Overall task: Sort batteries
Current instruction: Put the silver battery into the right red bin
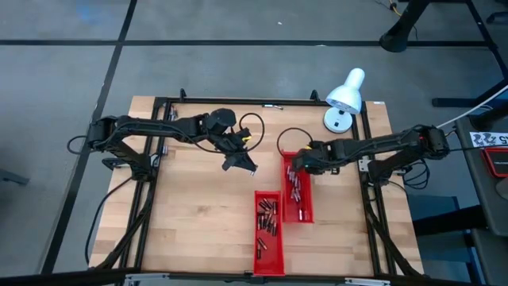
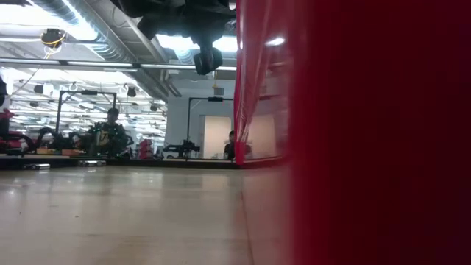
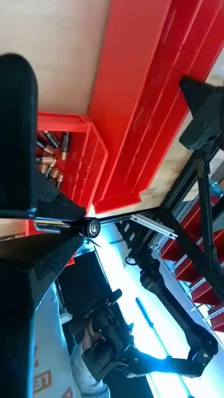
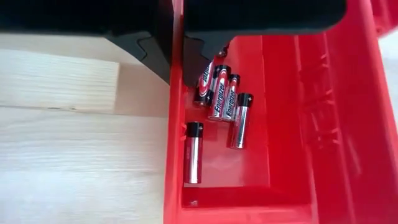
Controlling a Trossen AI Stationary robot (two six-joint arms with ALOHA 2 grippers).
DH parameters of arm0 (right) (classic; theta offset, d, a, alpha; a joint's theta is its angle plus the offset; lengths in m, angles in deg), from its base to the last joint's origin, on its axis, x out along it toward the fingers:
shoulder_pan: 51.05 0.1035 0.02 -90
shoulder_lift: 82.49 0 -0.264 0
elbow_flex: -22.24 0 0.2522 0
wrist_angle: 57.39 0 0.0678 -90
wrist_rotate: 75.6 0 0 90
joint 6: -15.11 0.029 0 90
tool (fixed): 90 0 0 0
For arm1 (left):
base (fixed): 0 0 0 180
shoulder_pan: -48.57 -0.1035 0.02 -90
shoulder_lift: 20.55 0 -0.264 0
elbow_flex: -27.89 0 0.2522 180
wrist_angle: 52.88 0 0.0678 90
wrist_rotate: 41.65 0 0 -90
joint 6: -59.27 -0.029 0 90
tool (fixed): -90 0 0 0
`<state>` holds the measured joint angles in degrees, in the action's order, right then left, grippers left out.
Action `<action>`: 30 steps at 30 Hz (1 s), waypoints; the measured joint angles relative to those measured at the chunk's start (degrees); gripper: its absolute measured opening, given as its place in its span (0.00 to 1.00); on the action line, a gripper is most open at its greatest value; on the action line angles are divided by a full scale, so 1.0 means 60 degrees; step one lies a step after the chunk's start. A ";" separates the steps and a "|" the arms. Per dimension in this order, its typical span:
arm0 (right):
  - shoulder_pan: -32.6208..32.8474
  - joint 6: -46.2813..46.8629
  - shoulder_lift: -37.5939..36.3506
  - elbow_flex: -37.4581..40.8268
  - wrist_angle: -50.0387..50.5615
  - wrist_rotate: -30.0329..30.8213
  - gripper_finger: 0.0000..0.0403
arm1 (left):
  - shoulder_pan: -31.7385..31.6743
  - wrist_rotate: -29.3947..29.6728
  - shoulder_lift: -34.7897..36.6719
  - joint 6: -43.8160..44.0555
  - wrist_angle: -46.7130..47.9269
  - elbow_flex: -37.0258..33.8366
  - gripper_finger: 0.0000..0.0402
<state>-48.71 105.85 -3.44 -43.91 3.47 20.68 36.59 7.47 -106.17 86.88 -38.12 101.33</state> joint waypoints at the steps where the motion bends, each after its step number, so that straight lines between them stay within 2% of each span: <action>1: -0.0030 -0.0119 0.0000 0.0000 0.0064 -0.0071 0.00 | 0.0023 0.0049 0.0000 0.0049 -0.0032 0.0000 0.03; 9: -0.0050 -0.0744 -0.0007 -0.0018 0.0380 -0.0140 0.01 | 0.0060 0.0766 0.0000 0.0251 -0.0087 0.0000 0.03; 14: -0.0163 -0.1435 -0.0007 -0.0018 0.0239 -0.0192 0.06 | 0.0137 0.1118 0.0000 0.0333 -0.0087 0.0000 0.03; 23: -0.0152 -0.2042 -0.0015 -0.0118 0.0198 -0.0464 0.27 | 0.0423 0.1540 0.0000 0.0333 -0.0091 0.0000 0.03; 30: -0.0148 -0.2963 -0.0026 -0.1465 0.1070 0.0667 0.41 | 0.0448 0.1827 0.0000 0.0445 -0.0109 0.0000 0.03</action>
<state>-49.60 88.07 -3.60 -52.69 9.89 24.68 39.28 18.43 -106.17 89.55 -38.78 101.33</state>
